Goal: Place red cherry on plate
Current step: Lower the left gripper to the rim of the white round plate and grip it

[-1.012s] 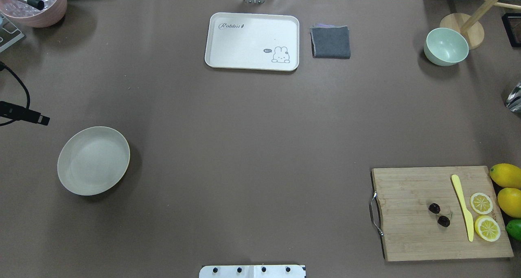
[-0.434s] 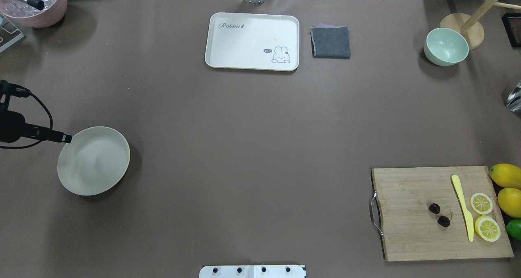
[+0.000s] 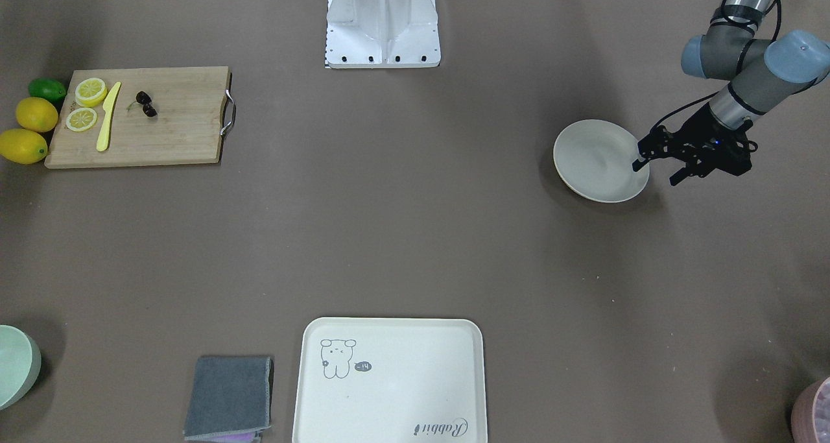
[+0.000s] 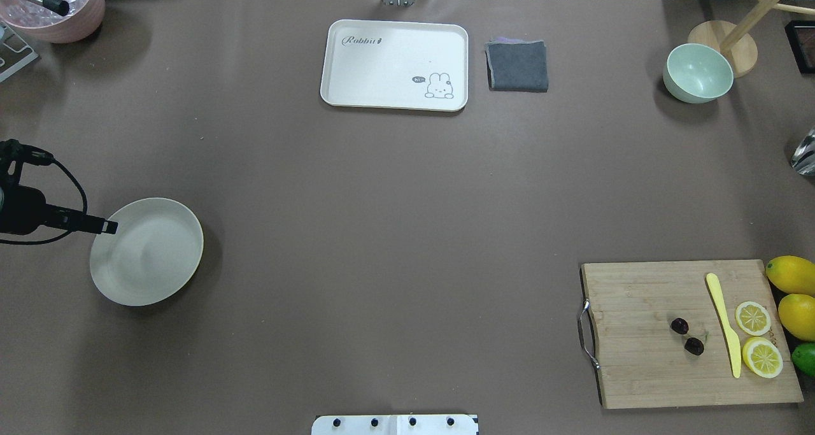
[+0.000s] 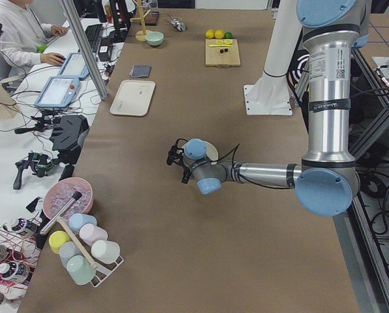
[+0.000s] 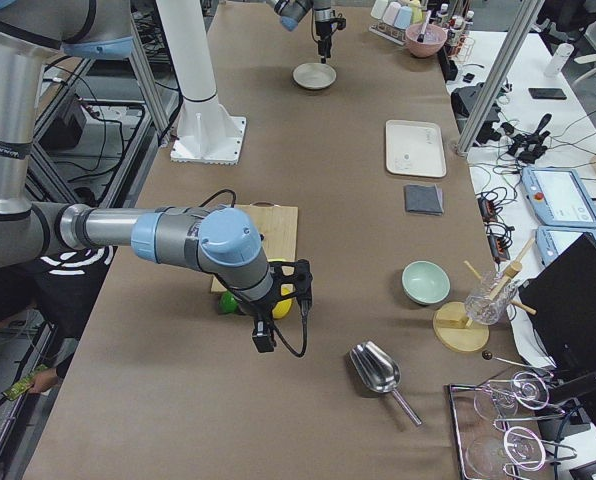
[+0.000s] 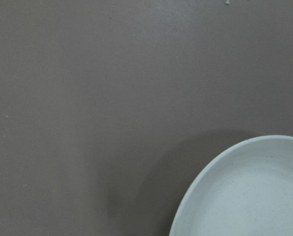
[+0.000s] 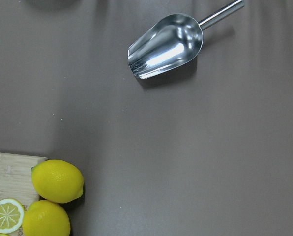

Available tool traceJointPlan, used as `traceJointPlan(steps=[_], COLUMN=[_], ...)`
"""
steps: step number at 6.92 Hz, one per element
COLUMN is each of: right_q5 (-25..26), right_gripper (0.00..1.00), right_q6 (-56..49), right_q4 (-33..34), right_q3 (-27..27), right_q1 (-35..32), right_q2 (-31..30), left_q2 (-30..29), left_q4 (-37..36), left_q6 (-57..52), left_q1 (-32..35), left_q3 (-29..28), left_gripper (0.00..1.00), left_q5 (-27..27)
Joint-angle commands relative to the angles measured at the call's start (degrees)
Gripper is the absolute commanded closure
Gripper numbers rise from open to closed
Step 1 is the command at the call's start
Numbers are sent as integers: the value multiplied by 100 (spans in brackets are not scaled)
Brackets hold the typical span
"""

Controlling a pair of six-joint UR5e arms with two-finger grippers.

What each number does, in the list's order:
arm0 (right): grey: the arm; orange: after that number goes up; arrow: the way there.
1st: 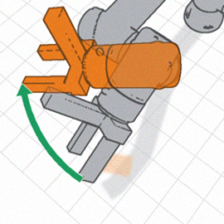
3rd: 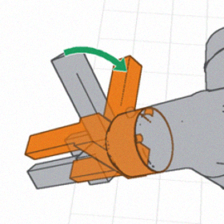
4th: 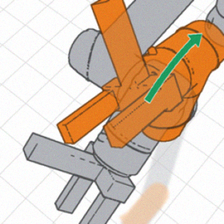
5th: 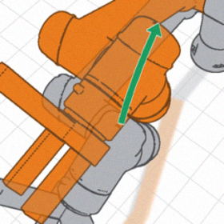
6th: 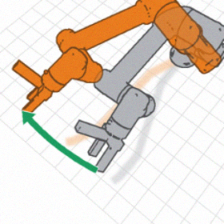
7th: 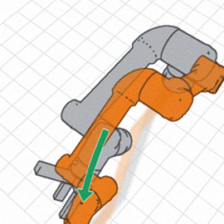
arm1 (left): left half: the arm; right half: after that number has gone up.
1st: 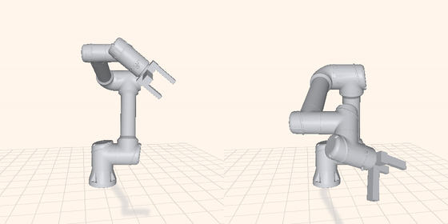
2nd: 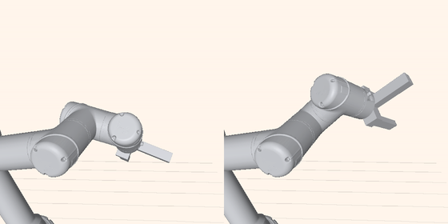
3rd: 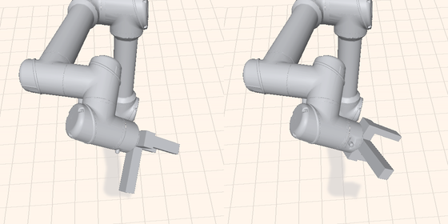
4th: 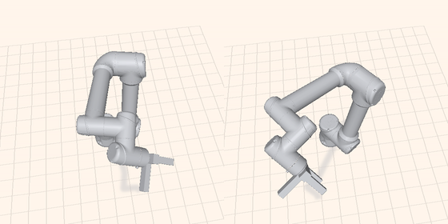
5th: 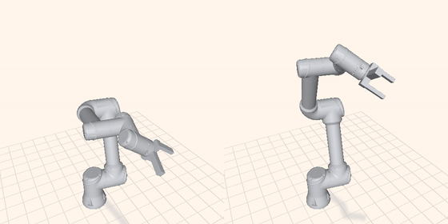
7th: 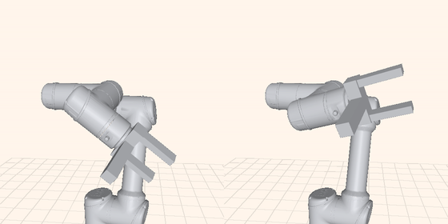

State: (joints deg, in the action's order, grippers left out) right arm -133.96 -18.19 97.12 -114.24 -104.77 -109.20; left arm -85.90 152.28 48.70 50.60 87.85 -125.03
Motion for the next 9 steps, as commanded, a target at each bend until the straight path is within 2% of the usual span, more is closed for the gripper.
traceJointPlan(steps=[1,2,4,5,7,8,9], right_q5=[-7,-7,-7,-7,-7,-7,-24], right_gripper=[0,0,0,0,0,0,0], right_q6=[0,0,0,0,0,0,0], right_q4=[0,0,0,0,0,9,0], right_q3=[-10,-2,-1,-1,-1,-10,-28], right_q1=[-9,-9,-9,-9,-17,-43,-61], right_q2=[-5,-5,-5,-5,-5,-13,-66], left_q2=[20,20,29,99,82,21,-128], left_q4=[99,126,266,693,803,742,402], left_q6=[17,34,43,52,104,104,113], left_q1=[-154,-286,-314,-348,-349,-331,34], left_q3=[-5,-13,-31,-205,-216,-146,-32], left_gripper=[18,31,100,100,100,100,100], left_q5=[232,451,488,489,401,44,-612])
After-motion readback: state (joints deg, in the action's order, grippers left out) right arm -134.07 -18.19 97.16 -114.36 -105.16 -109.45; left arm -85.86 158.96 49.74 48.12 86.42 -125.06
